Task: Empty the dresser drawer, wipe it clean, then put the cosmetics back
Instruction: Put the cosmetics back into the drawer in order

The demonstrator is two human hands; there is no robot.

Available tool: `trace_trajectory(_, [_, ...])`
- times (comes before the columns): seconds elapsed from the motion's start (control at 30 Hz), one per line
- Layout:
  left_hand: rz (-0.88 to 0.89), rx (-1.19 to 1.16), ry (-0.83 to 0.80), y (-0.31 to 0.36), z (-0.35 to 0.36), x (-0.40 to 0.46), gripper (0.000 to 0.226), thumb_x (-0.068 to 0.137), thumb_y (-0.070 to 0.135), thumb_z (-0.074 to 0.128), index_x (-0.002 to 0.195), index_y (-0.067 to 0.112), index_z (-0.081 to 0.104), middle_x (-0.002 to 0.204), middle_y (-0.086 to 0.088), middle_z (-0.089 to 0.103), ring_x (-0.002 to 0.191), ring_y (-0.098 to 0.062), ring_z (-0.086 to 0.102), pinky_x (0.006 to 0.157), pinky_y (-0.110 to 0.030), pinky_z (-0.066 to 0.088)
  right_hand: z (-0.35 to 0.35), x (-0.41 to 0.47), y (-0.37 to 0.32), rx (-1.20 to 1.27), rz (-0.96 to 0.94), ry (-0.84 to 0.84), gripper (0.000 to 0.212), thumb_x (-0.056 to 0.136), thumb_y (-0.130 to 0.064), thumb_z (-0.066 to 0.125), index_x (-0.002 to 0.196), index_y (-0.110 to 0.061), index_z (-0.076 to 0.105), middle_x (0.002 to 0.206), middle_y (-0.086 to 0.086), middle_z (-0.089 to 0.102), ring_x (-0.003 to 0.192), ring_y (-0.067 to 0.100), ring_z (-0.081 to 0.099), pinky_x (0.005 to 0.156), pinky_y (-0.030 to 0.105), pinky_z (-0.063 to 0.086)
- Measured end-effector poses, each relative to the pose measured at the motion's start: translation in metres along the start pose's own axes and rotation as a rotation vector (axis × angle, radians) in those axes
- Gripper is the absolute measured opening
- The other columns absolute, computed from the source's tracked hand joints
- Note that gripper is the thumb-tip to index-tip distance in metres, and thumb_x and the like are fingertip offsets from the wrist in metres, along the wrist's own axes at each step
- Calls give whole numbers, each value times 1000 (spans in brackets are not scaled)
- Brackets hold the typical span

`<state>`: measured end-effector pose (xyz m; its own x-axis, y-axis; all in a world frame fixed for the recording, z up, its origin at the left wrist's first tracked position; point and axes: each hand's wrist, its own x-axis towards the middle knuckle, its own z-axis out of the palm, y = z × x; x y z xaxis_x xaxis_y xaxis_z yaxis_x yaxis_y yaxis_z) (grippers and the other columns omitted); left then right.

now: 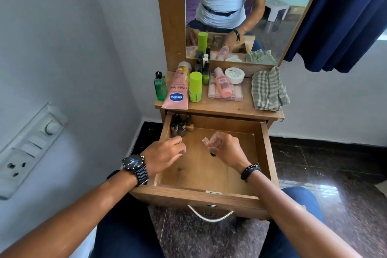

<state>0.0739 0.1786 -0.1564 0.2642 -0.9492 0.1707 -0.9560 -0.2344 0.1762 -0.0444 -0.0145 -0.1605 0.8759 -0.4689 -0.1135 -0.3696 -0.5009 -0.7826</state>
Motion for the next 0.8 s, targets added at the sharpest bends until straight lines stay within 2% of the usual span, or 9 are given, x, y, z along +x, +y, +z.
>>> trace_trajectory(0.07, [12, 61, -120, -2, 0, 1, 13, 81, 15, 68, 92, 14, 62, 90, 1, 56, 69, -12, 59, 57, -25, 53, 12, 6, -3, -30, 3, -54, 11, 84, -7, 66, 77, -15, 63, 75, -9, 64, 65, -4, 58, 56, 5, 41])
trace_trajectory(0.13, [40, 109, -243, -2, 0, 3, 8, 89, 12, 55, 95, 9, 60, 95, -4, 52, 73, -19, 57, 61, -31, 51, 25, 12, -5, -51, -3, -95, 7, 84, -9, 66, 77, -11, 64, 80, -6, 67, 73, 1, 61, 61, 11, 46])
trace_trajectory(0.23, [59, 172, -378, -2, 4, 9, 20, 91, 1, 39, 98, 6, 57, 99, -8, 51, 82, -25, 56, 68, -37, 50, 39, 22, -9, -118, 12, -138, 7, 83, -10, 66, 77, -13, 64, 87, 2, 71, 79, 15, 66, 67, 25, 55])
trace_trajectory(0.3, [41, 231, -435, -2, 8, 14, 27, 88, -6, 37, 104, 4, 57, 104, -10, 54, 92, -27, 55, 77, -37, 49, 45, 26, -13, -164, 19, -144, 11, 81, -9, 66, 76, -17, 62, 89, 7, 71, 82, 22, 66, 74, 35, 57])
trace_trajectory(0.37, [23, 313, -487, 0, 12, 19, 29, 89, -5, 37, 108, 2, 57, 108, -13, 56, 100, -30, 54, 85, -38, 46, 51, 29, -16, -188, 8, -135, 13, 81, -8, 66, 77, -19, 59, 90, 8, 70, 83, 24, 65, 74, 35, 57])
trace_trajectory(0.53, [-89, 464, -539, 7, 23, 24, 26, 90, -1, 44, 111, -2, 59, 112, -16, 58, 106, -33, 53, 90, -40, 46, 67, 32, -18, -154, -27, -102, 5, 83, -9, 64, 86, -13, 64, 91, 6, 68, 82, 23, 65, 75, 38, 58])
trace_trajectory(0.67, [-131, 525, -502, 8, 25, 22, 28, 89, 0, 45, 114, -2, 58, 115, -15, 57, 109, -31, 51, 95, -38, 43, 76, 30, -20, -142, -98, -121, 14, 86, -7, 62, 97, -12, 68, 102, 6, 68, 90, 20, 63, 79, 28, 53])
trace_trajectory(0.8, [-148, 543, -443, 5, 25, 22, 31, 93, 4, 41, 118, 3, 58, 118, -11, 58, 112, -28, 49, 99, -37, 38, 79, 30, -22, -116, -143, -153, 26, 85, 2, 58, 106, -10, 69, 109, 8, 68, 99, 22, 62, 88, 26, 50])
